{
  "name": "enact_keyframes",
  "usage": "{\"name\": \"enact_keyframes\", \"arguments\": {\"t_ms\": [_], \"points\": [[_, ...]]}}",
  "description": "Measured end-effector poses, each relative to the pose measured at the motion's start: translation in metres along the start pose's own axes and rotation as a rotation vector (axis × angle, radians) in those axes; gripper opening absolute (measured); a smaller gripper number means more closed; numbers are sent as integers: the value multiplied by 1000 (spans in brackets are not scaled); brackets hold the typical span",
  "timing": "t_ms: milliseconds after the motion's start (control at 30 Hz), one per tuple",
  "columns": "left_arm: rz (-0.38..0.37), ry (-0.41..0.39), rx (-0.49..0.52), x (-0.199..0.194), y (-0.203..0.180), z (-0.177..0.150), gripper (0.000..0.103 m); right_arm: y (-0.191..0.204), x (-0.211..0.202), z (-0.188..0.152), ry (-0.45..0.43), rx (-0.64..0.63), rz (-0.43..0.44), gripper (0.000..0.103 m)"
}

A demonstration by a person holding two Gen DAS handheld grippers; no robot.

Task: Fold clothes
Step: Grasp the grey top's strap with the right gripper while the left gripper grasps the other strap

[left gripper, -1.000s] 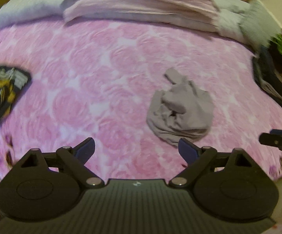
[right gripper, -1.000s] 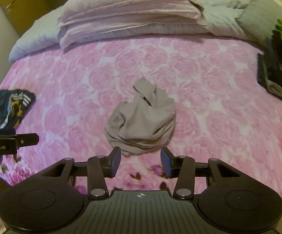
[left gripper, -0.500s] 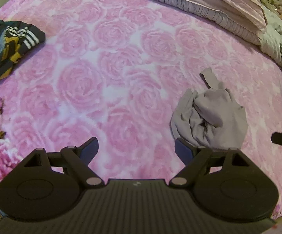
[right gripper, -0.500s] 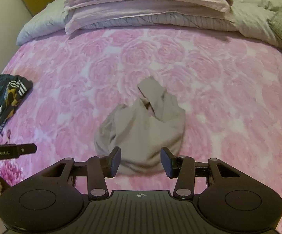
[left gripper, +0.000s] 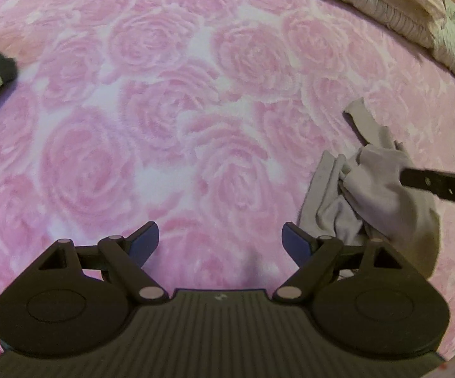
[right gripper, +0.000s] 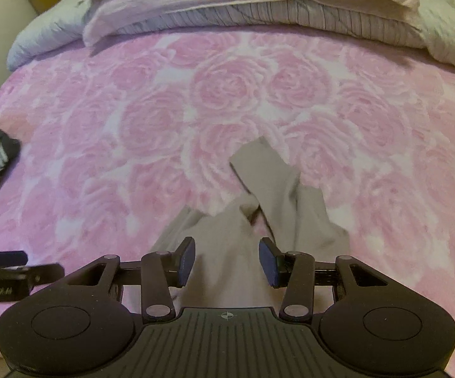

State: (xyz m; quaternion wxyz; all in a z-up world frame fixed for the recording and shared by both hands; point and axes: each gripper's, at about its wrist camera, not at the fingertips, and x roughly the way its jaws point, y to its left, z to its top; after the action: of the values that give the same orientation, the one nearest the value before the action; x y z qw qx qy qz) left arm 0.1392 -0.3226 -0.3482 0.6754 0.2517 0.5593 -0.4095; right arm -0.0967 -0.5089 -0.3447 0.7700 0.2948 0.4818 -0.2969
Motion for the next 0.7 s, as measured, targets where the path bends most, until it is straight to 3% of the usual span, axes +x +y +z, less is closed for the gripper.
{"name": "enact_keyframes", "arguments": {"t_ms": [100, 133, 167, 200, 300, 500, 700], "points": [[-10, 16, 23, 18, -5, 5, 82, -4, 19, 2, 3, 0, 20, 42], [-16, 18, 31, 23, -7, 5, 82, -5, 21, 0, -2, -11, 36, 37], [-23, 22, 38, 27, -11, 6, 82, -7, 22, -3, -4, -31, 44, 25], [-30, 26, 45, 30, -15, 6, 81, -7, 21, -6, 1, -43, 50, 0], [-77, 22, 75, 35, -29, 6, 77, -21, -2, -23, -50, -21, 77, 0], [-164, -5, 151, 54, -69, 10, 74, -65, -52, -60, -88, 114, 43, 0], [-155, 18, 139, 86, -93, 16, 65, -90, -71, -82, -92, 168, 14, 0]]}}
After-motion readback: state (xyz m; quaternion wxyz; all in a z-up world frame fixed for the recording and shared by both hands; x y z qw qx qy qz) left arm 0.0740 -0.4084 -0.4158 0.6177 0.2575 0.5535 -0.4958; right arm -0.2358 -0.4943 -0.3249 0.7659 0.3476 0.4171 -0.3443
